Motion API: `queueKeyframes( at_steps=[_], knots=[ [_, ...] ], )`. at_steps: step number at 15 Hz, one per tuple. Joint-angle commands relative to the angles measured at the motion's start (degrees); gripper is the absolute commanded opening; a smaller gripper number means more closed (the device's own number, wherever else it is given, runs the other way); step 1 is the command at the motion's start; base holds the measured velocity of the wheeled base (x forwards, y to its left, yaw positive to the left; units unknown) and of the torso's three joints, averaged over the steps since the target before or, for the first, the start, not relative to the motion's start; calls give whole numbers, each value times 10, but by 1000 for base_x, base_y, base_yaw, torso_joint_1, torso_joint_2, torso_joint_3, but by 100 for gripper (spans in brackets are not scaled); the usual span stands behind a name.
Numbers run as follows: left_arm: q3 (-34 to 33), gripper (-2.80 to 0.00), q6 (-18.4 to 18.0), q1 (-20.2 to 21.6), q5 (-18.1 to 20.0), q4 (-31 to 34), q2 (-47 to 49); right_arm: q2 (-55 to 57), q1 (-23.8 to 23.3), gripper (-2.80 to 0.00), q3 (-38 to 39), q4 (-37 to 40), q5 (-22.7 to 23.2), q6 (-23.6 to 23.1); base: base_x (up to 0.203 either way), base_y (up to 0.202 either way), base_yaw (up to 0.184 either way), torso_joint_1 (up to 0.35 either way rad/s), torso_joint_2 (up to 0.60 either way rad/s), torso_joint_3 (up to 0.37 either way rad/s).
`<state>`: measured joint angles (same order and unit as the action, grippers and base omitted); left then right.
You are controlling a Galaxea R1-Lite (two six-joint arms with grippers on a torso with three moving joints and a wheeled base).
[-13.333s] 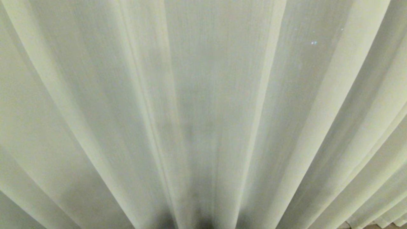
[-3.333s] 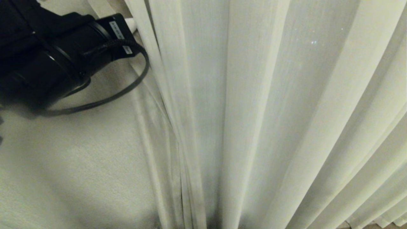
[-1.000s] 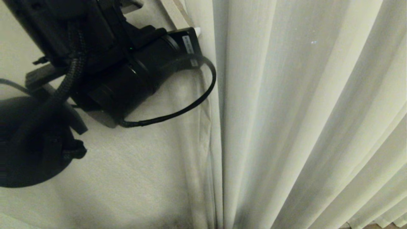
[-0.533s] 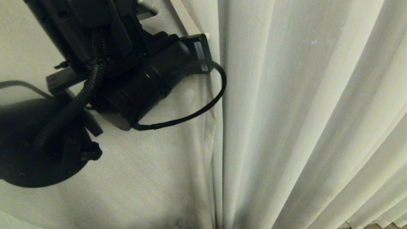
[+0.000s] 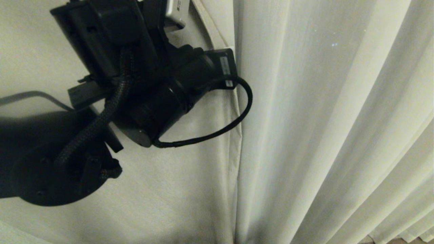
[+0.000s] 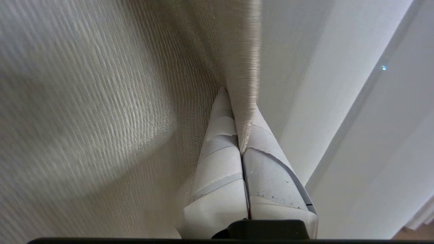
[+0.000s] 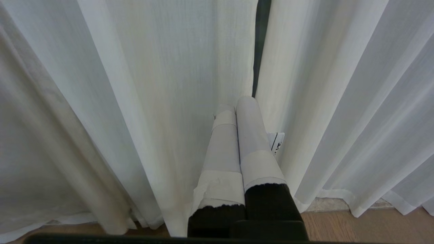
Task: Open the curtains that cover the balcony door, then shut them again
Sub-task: Close the outer curtains on both sides
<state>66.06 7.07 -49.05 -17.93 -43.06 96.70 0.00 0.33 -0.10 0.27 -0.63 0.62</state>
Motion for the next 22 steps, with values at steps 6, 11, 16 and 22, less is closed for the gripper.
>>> queueKeyframes(
  at_steps=[6, 11, 16, 22],
  knots=[
    [-15, -280, 0, 24, -37, -5, -34, 1, 0, -280, 0, 0, -1, 0, 0, 0, 0, 0, 0, 0],
    [-74, -280, -2, 55, -41, 2, -99, 1, 0, -280, 0, 0, -1, 0, 0, 0, 0, 0, 0, 0],
    [-136, 0, -3, 94, -43, 4, -167, 1, 0, -280, 0, 0, 0, 0, 0, 0, 0, 0, 0, 0],
    [-212, 0, 1, 160, -39, 84, -292, 1, 0, -280, 0, 0, 0, 0, 0, 0, 0, 0, 0, 0]
  ],
)
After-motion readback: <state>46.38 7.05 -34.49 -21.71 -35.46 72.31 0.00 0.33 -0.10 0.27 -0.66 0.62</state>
